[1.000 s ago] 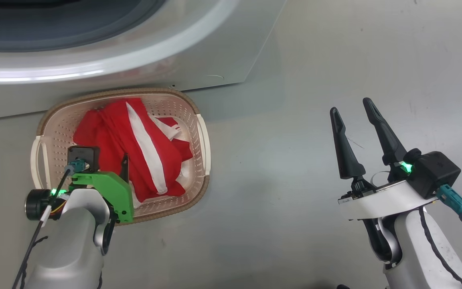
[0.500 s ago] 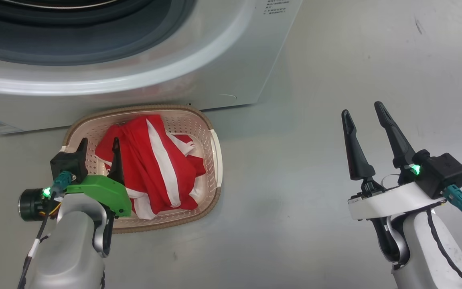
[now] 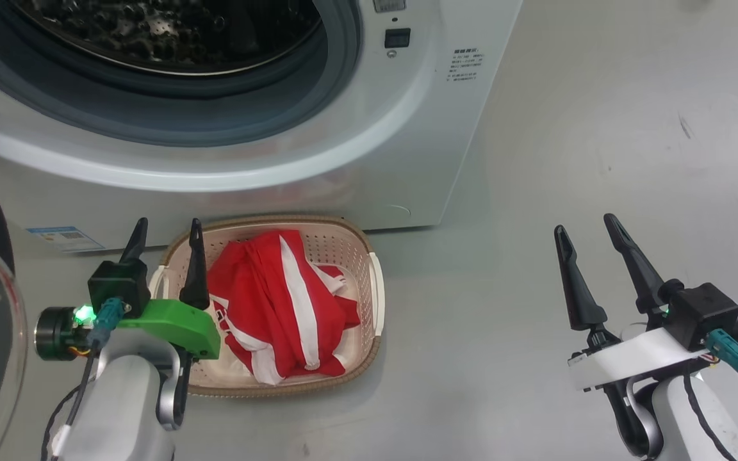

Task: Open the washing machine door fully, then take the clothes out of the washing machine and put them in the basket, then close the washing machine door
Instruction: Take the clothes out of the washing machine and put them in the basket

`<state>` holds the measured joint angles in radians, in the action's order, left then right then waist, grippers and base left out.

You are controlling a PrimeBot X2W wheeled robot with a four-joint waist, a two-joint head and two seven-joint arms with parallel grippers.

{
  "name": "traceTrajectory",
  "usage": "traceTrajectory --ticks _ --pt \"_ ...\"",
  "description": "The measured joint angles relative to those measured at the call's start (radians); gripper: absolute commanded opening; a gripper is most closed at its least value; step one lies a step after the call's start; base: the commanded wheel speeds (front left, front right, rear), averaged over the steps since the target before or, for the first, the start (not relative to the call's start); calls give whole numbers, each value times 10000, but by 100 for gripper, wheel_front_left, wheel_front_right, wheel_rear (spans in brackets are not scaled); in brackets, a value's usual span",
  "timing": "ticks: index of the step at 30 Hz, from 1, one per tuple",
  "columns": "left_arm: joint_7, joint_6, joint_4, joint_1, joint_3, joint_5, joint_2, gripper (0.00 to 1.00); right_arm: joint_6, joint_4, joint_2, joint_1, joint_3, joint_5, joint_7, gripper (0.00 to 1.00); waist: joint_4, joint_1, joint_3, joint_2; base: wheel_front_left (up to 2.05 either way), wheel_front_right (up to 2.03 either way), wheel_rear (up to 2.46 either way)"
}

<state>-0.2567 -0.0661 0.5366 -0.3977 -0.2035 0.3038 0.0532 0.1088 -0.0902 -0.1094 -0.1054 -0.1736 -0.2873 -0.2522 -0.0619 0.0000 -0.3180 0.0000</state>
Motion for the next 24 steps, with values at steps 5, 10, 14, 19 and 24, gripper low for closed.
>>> traceTrajectory --ticks 5,10,14,19,24 --pt "2 -94 -991 733 -19 -332 111 100 -88 -105 -21 334 -29 77 0 100 209 0 745 0 0 0 0" --pt "2 -113 -1532 1495 -31 -349 192 100 -151 -194 -33 679 -52 82 0 100 320 0 1349 0 0 0 0" --pt "2 -173 -1848 2158 -50 -408 259 100 -176 -205 -33 904 -104 82 0 100 368 0 1783 0 0 0 0" --pt "2 -182 -2295 2785 -192 -433 288 100 -326 -201 -27 1213 -92 82 4 100 374 0 2234 0 0 0 0" --pt "2 -211 -2821 3355 -228 -433 305 100 -341 -180 4 1552 -136 82 104 100 360 0 2584 0 0 0 0"
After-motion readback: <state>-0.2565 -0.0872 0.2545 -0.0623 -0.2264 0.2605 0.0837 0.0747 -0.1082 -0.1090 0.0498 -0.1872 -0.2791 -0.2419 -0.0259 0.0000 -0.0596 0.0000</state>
